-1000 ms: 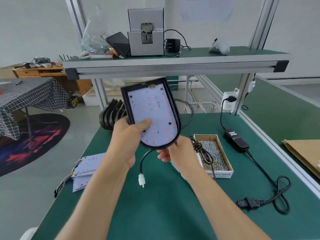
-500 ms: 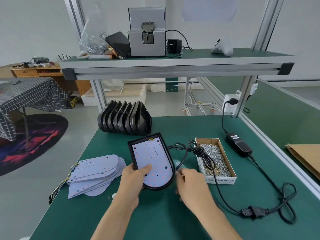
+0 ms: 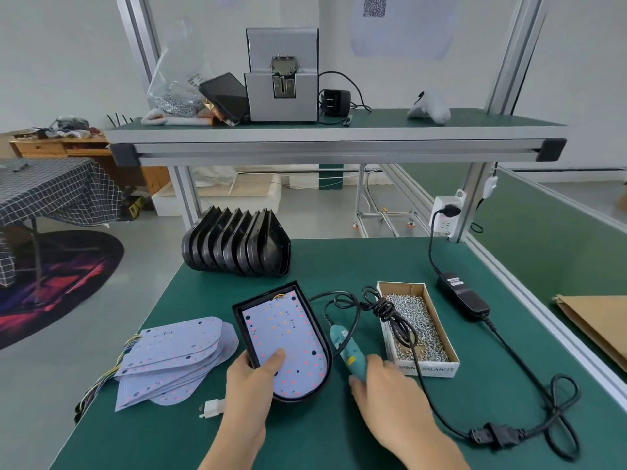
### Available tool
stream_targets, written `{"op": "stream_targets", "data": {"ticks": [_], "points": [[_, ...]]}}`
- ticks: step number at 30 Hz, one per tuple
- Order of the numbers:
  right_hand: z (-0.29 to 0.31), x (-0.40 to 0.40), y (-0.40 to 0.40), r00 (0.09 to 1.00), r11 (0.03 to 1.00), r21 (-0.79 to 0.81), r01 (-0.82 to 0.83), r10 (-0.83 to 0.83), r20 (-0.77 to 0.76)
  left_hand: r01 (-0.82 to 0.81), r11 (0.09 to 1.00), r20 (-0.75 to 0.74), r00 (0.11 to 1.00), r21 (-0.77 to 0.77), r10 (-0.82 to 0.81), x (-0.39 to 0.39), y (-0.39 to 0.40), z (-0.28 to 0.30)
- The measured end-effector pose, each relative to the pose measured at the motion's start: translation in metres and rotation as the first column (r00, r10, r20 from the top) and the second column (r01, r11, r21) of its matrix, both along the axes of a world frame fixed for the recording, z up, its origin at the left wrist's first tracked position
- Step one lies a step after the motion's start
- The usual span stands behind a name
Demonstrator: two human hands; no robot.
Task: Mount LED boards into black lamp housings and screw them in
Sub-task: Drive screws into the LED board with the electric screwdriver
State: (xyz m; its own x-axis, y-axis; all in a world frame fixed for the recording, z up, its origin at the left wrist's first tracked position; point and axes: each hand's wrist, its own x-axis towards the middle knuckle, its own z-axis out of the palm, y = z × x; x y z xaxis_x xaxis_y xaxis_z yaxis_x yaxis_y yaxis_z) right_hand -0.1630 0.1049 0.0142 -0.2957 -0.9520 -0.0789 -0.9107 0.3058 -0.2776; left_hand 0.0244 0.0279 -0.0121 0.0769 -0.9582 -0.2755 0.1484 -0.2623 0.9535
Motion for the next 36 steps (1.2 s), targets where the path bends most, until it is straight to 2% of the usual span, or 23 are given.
{"op": "stream_targets", "data": {"ticks": [2, 4, 6, 7, 8, 9, 10, 11, 12, 13, 14, 16, 18, 21, 25, 27, 29, 32, 36], "points": [[0.005, -0.013, 0.005, 0.943, 0.998, -0.035, 0.055, -0.041, 0.332, -0.008, 1.000, -0.022, 1.000, 0.015, 0.009, -0.001, 0.001, 0.001], [0.016, -0.020, 0.013, 0.796, 0.984, -0.092, 0.150, -0.065, 0.601, 0.005, 0.999, -0.041, 0.999, 0.040, -0.003, -0.004, 0.002, 0.003], [0.027, -0.023, 0.020, 0.690, 0.954, -0.138, 0.268, -0.090, 0.719, 0.030, 0.998, -0.040, 0.999, 0.049, -0.028, -0.009, 0.001, 0.005], [0.033, -0.025, 0.022, 0.674, 0.934, -0.169, 0.315, -0.095, 0.733, 0.038, 0.999, -0.030, 0.999, 0.038, -0.037, -0.011, 0.000, 0.006], [0.037, -0.027, 0.025, 0.695, 0.918, -0.201, 0.343, -0.104, 0.711, 0.043, 0.999, -0.017, 0.999, 0.029, -0.042, -0.013, 0.000, 0.006], [0.042, -0.029, 0.027, 0.757, 0.911, -0.227, 0.344, -0.126, 0.641, 0.045, 0.999, 0.000, 0.999, 0.029, -0.045, -0.014, 0.000, 0.005], [0.048, -0.032, 0.029, 0.851, 0.921, -0.240, 0.306, -0.151, 0.504, 0.044, 0.999, 0.021, 0.999, 0.032, -0.045, -0.016, 0.001, 0.005], [0.054, -0.034, 0.032, 0.944, 0.946, -0.227, 0.232, -0.162, 0.288, 0.044, 0.999, 0.046, 0.998, 0.029, -0.045, -0.016, 0.002, 0.003], [0.058, -0.035, 0.034, 0.989, 0.971, -0.186, 0.147, -0.139, 0.056, 0.044, 0.999, 0.070, 0.997, 0.025, -0.045, -0.017, 0.002, 0.002], [0.061, -0.036, 0.035, 0.989, 0.988, -0.129, 0.081, -0.096, -0.112, 0.042, 0.999, 0.084, 0.995, 0.027, -0.044, -0.017, 0.003, 0.001], [0.063, -0.036, 0.036, 0.977, 0.996, -0.081, 0.032, -0.048, -0.206, 0.037, 0.999, 0.081, 0.996, 0.035, -0.040, -0.016, 0.003, 0.000], [0.061, -0.032, 0.037, 0.968, 0.999, 0.008, -0.033, 0.034, -0.249, 0.008, 0.998, 0.044, 0.999, 0.055, -0.011, -0.015, 0.002, 0.001], [0.054, -0.028, 0.043, 0.975, 0.998, 0.041, -0.047, 0.055, -0.213, -0.053, 0.998, 0.054, 0.997, 0.040, 0.051, -0.011, 0.001, 0.004], [0.044, -0.029, 0.062, 0.986, 1.000, 0.015, -0.005, 0.008, -0.168, -0.129, 0.992, 0.131, 0.983, -0.015, 0.130, -0.005, -0.001, 0.007], [0.034, -0.034, 0.095, 0.986, 0.999, -0.023, 0.047, -0.050, -0.160, -0.139, 0.989, 0.210, 0.967, -0.046, 0.146, -0.003, -0.002, 0.007], [0.039, -0.033, 0.102, 0.974, 0.972, -0.114, 0.207, -0.216, -0.067, -0.115, 0.992, 0.234, 0.965, -0.047, 0.123, -0.004, -0.001, 0.006], [0.041, -0.034, 0.104, 0.946, 0.938, -0.155, 0.310, -0.289, 0.144, -0.079, 0.996, 0.272, 0.958, -0.045, 0.088, -0.005, -0.001, 0.005], [0.041, -0.035, 0.096, 0.851, 0.881, -0.251, 0.401, -0.256, 0.459, -0.021, 0.999, 0.330, 0.944, -0.036, 0.032, -0.004, 0.001, 0.006], [0.049, -0.035, 0.087, 0.679, 0.721, -0.419, 0.552, -0.097, 0.728, 0.051, 0.998, 0.380, 0.924, -0.029, -0.036, -0.002, 0.008, 0.014]]}}
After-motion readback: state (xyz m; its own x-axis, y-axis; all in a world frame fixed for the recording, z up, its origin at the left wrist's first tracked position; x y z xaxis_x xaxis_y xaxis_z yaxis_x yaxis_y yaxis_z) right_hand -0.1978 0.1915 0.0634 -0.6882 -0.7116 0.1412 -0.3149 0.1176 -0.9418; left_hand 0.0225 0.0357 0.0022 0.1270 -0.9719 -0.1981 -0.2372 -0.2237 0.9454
